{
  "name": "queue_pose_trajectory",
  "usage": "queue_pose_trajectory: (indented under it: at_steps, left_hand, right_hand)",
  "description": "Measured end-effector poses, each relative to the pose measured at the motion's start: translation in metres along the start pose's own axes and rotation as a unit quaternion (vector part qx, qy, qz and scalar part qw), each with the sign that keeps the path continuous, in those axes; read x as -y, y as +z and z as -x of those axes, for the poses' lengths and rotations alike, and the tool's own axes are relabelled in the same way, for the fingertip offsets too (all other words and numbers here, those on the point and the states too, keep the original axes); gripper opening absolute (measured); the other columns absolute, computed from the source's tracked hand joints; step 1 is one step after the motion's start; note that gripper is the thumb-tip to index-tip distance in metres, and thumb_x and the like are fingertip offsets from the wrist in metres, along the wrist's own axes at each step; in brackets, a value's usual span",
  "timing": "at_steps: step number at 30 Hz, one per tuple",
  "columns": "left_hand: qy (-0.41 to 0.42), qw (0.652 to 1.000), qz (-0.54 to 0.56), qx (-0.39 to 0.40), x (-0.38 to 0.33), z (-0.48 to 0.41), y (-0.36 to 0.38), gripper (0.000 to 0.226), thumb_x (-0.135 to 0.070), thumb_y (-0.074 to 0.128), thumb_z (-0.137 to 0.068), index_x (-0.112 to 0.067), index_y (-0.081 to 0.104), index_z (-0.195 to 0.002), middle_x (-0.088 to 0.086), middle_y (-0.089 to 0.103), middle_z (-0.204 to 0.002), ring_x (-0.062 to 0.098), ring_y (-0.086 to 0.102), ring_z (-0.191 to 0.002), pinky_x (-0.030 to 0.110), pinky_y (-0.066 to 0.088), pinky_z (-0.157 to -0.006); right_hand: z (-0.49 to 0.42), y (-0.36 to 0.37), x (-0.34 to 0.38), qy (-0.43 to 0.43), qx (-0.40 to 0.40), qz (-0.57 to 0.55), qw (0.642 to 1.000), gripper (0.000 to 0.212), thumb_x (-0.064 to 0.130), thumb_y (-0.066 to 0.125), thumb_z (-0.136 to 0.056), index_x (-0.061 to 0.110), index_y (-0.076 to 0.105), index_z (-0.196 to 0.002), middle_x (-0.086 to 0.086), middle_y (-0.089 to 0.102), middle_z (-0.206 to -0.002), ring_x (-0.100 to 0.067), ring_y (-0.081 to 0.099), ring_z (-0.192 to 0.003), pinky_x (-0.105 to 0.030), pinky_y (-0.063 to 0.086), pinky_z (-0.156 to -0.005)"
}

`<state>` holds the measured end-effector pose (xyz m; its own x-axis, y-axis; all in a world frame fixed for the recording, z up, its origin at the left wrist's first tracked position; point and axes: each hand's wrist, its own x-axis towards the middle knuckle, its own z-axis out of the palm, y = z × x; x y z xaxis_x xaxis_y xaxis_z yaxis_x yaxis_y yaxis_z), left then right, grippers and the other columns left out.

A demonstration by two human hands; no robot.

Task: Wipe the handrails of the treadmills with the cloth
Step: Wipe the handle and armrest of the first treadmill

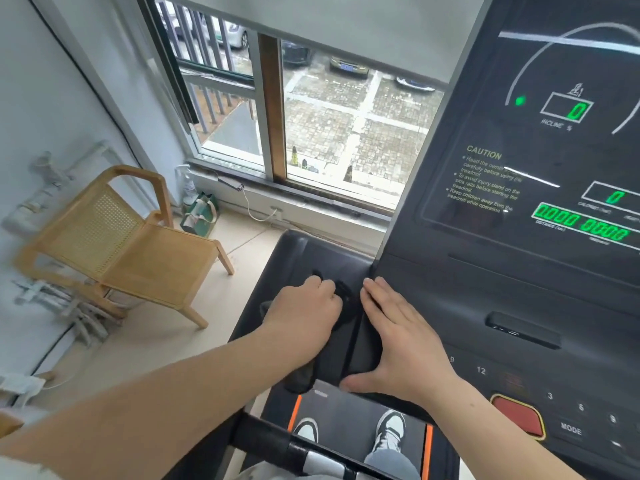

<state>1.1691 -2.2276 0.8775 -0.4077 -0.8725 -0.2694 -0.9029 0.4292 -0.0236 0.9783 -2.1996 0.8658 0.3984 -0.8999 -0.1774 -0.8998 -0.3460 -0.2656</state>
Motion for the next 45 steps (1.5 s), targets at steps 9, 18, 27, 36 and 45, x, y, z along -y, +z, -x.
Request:
queue_pose_trajectory:
  at_steps: [9,18,27,36,45]
  left_hand:
    - [-0.041,0.996,0.073,0.042,-0.005,-0.013,-0.012,0.019,-0.019,0.056,-0.092,-0.018,0.065,-0.109,0.006,0.066,-0.107,0.028,0.062,-0.1,0.037,0.047,-0.071]
    - [-0.299,0.727,0.608,0.116,0.009,0.0,-0.026,0.02,-0.024,0.068,-0.081,-0.004,0.07,-0.082,0.015,0.069,-0.08,0.03,0.065,-0.077,0.035,0.051,-0.07]
    - [-0.101,0.931,0.288,-0.198,0.015,0.018,-0.02,0.043,-0.046,0.051,-0.096,-0.041,0.044,-0.138,-0.014,0.062,-0.125,0.019,0.055,-0.113,0.037,0.051,-0.09]
    - [-0.013,0.983,0.064,-0.173,0.016,-0.041,0.041,0.049,-0.048,0.039,-0.1,-0.03,0.045,-0.145,0.004,0.044,-0.156,0.031,0.043,-0.135,0.057,0.026,-0.117]
    - [-0.142,0.956,0.187,-0.177,-0.016,-0.035,0.029,0.034,-0.048,0.046,-0.095,-0.029,0.059,-0.121,-0.004,0.047,-0.145,0.029,0.041,-0.117,0.045,0.043,-0.09]
  right_hand:
    - [0.0,-0.003,0.002,-0.001,0.005,0.014,1.0,0.146,0.095,0.062,-0.052,0.021,0.008,-0.166,0.014,-0.008,-0.172,-0.002,-0.019,-0.155,-0.024,-0.004,-0.124]
    - [0.001,-0.009,0.007,0.007,0.014,0.005,1.0,0.149,0.096,0.064,-0.05,0.023,0.004,-0.165,0.015,-0.01,-0.171,-0.001,-0.02,-0.154,-0.028,0.002,-0.128]
    - [-0.021,-0.034,0.009,0.014,0.033,0.045,0.998,0.164,0.093,0.07,-0.045,0.016,-0.012,-0.164,0.004,-0.03,-0.168,-0.011,-0.04,-0.148,-0.034,-0.015,-0.125]
    - [-0.026,-0.029,0.004,0.03,0.046,0.032,0.998,0.167,0.094,0.068,-0.043,0.019,-0.024,-0.16,0.009,-0.043,-0.16,-0.005,-0.044,-0.144,-0.035,-0.015,-0.126]
    - [-0.011,-0.027,0.005,0.06,0.014,0.006,0.998,0.163,0.095,0.069,-0.044,0.014,-0.007,-0.164,0.01,-0.036,-0.165,-0.005,-0.036,-0.149,-0.033,0.002,-0.129]
